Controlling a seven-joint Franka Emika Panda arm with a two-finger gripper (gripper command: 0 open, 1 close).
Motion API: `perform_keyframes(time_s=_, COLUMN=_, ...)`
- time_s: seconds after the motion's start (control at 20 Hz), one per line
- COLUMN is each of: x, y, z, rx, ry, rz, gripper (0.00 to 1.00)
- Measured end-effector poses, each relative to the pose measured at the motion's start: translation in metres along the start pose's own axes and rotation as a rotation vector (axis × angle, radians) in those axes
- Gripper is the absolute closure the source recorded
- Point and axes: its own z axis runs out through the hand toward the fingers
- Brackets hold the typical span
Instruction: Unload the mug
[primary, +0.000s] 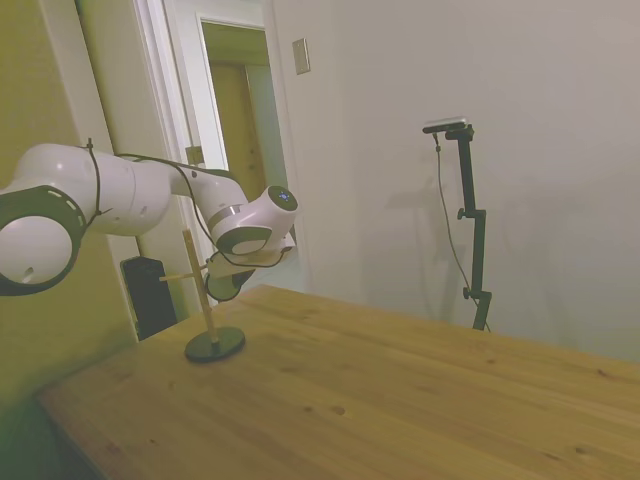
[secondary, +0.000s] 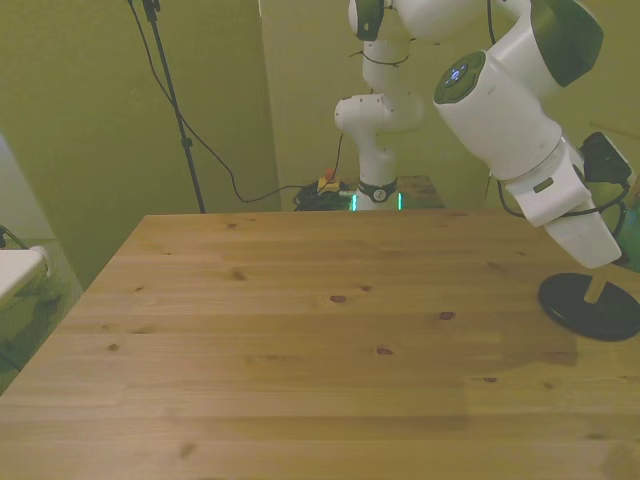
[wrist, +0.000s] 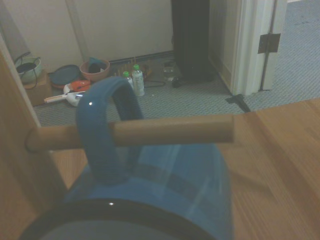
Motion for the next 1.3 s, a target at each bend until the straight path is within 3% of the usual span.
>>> perform_keyframes(time_s=0.85, x=0.016, y=0.020, z=-0.020, rx=-0.019, ry=0.071, rz=0.047, gripper=1.00)
perform_keyframes(time_s=1.3, x=0.033, y=0.029, z=-0.036, rx=-0.032, ry=0.139, rz=0.122, gripper=1.00)
